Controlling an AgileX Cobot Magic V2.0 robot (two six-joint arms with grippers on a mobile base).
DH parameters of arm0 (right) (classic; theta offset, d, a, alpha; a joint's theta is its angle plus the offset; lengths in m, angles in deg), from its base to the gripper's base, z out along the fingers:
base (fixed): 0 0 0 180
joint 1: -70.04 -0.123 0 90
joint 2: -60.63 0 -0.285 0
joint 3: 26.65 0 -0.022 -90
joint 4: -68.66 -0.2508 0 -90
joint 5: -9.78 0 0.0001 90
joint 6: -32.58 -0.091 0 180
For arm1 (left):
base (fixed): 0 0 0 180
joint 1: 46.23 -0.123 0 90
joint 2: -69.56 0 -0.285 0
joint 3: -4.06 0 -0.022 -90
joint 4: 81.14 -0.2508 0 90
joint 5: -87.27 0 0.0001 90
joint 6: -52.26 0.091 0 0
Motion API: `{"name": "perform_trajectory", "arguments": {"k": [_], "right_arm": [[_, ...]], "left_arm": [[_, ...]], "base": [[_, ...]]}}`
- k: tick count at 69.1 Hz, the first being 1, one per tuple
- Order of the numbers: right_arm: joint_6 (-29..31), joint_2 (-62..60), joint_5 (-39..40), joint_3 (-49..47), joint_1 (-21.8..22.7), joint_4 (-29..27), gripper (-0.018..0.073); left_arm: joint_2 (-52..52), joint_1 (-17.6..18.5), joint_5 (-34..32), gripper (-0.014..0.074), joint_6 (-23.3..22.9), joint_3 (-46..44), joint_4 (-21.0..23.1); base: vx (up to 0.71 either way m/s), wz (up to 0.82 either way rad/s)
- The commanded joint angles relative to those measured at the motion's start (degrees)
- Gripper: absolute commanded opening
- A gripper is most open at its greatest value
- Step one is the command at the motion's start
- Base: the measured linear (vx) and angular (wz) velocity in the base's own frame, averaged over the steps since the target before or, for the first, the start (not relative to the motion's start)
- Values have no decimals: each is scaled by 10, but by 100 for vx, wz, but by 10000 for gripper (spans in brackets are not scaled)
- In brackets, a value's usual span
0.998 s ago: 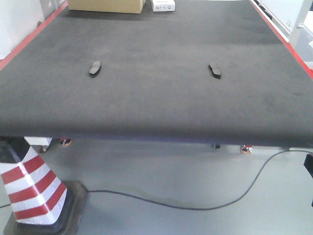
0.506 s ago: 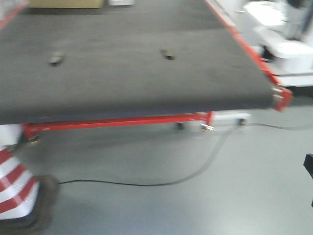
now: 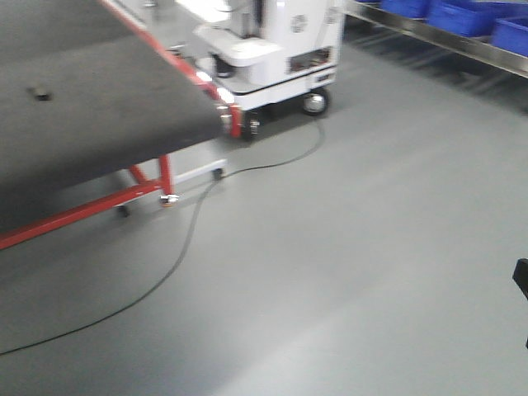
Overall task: Move and align brake pads A on conveyor
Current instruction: 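Back the base away from the conveyor and turn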
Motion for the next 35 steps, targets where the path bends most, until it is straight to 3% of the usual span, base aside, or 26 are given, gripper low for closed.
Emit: {"name": "perform_trajectory", "arguments": {"k": [1, 35], "right_arm": [[0, 6, 40, -15, 1, 1, 450], [0, 6, 40, -15, 1, 1, 450]], "left_arm": [[3, 2, -37, 397, -2, -15, 7], [3, 2, -37, 397, -2, -15, 7]], "base": [[-21, -80], [-19, -74]]}}
